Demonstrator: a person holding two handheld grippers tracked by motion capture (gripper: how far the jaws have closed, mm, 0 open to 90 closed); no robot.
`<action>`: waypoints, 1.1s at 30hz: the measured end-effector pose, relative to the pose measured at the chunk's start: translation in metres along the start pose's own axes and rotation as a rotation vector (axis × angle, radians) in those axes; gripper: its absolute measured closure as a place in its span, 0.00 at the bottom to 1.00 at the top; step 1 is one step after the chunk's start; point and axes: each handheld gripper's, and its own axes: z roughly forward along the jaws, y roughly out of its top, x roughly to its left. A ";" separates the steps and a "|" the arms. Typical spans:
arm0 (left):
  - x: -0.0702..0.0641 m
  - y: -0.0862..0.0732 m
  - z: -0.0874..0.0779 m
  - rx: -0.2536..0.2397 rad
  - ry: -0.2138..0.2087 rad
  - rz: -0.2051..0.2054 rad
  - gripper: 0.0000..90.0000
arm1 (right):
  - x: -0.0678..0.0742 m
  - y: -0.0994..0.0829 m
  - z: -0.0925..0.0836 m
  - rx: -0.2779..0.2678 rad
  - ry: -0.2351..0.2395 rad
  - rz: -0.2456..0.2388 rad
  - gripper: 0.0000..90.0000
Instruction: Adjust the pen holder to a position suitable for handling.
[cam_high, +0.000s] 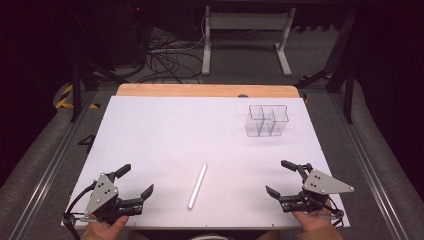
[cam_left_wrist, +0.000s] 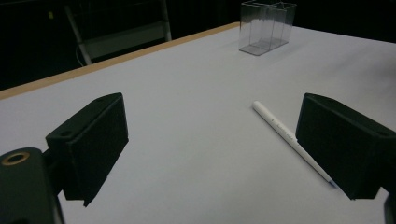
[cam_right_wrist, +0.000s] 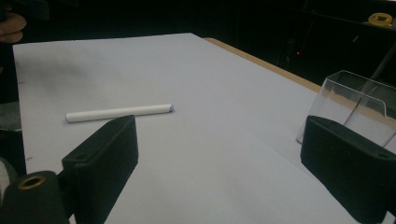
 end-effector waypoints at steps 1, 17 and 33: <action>0.000 0.000 0.000 -0.002 0.005 -0.003 0.11 | -0.001 0.002 0.000 0.004 -0.002 0.004 0.13; 0.000 0.000 0.001 0.004 0.011 0.000 0.11 | -0.017 0.022 0.005 0.023 -0.022 0.006 0.14; 0.000 0.000 0.001 0.006 0.015 0.003 0.11 | -0.030 0.033 0.012 0.034 -0.031 -0.006 0.14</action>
